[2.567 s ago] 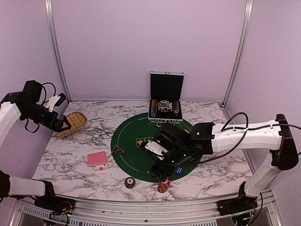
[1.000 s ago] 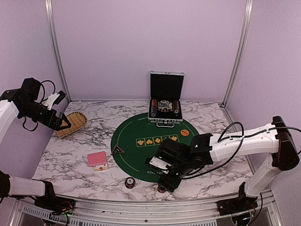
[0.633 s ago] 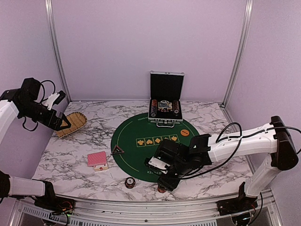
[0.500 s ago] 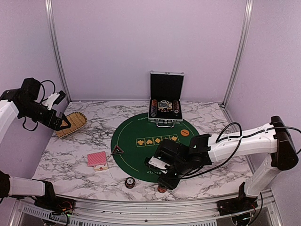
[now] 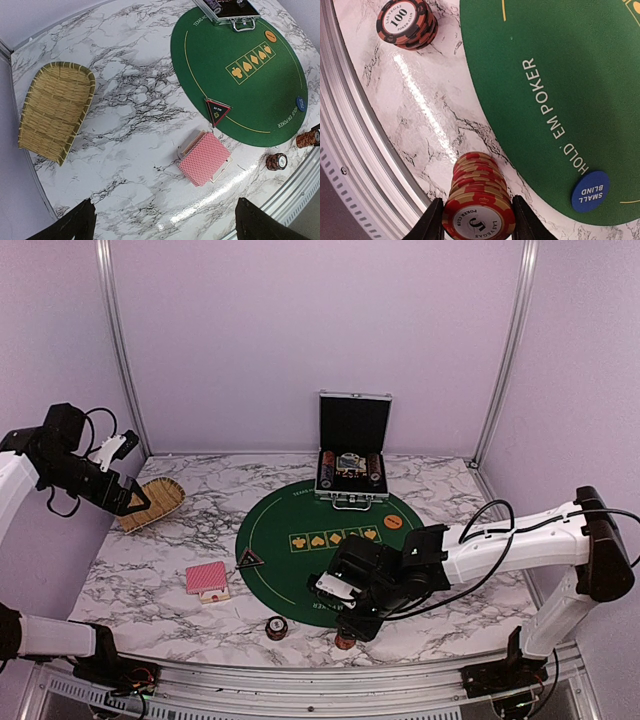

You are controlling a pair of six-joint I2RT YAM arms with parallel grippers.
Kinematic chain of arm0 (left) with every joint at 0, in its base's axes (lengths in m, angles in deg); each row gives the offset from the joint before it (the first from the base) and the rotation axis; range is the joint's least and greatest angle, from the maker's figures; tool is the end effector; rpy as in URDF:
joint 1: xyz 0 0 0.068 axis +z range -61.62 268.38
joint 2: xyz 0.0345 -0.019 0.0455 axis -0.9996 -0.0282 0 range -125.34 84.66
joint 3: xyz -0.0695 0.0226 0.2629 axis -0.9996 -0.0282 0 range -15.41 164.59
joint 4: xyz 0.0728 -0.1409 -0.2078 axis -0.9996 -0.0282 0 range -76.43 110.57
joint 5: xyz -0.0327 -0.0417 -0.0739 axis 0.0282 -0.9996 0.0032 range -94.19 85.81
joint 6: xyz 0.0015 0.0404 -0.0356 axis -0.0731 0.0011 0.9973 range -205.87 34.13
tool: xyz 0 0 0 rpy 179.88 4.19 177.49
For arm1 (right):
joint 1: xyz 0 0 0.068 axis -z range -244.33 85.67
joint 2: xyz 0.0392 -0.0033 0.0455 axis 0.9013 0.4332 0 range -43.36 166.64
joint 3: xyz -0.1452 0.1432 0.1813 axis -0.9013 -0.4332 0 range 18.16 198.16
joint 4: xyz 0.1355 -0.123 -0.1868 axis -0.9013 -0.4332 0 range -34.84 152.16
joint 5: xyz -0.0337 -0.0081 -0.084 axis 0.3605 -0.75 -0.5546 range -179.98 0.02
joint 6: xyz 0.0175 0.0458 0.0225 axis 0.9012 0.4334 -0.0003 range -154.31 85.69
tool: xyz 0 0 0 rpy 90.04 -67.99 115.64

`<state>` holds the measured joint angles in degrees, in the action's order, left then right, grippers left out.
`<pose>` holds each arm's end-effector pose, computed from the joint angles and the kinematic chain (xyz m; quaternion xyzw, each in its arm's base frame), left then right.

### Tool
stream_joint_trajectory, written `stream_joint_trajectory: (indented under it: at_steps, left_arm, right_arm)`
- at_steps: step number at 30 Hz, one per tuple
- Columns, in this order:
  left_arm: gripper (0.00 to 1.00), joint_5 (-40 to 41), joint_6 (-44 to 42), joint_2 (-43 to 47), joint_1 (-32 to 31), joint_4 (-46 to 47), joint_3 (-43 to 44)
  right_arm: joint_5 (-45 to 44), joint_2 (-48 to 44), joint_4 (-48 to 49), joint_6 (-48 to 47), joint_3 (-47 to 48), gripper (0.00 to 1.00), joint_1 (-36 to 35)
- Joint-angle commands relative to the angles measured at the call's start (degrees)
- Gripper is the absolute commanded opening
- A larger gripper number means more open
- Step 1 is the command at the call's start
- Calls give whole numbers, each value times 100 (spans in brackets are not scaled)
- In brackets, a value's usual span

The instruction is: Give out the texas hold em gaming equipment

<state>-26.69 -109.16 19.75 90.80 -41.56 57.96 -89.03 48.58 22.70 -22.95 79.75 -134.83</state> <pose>0.2053 -0.0049 0.3619 0.2286 0.9055 -0.1127 0.3393 0.1023 0.2910 0.2025 -0.4871 0.8555 0.1210 0.1270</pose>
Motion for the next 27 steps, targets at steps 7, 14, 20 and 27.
stream_joint_trajectory:
  at_steps: [7, 14, 20, 27]
  left_arm:
    - [99, -115, -43, 68, -8, -238, 159]
    - [99, -209, -38, 61, -12, -255, 217]
    - [99, -227, -48, 42, -8, -263, 263]
    - [99, -149, 42, -83, -6, -259, 268]
  right_arm:
    - [-157, -164, -131, -72, 287, 16, -17]
    - [-309, -105, -419, -90, 710, 7, 11]
    - [-257, 221, -488, -193, 1264, 7, 366]
    - [-218, 1480, -198, -498, 2516, 6, 686]
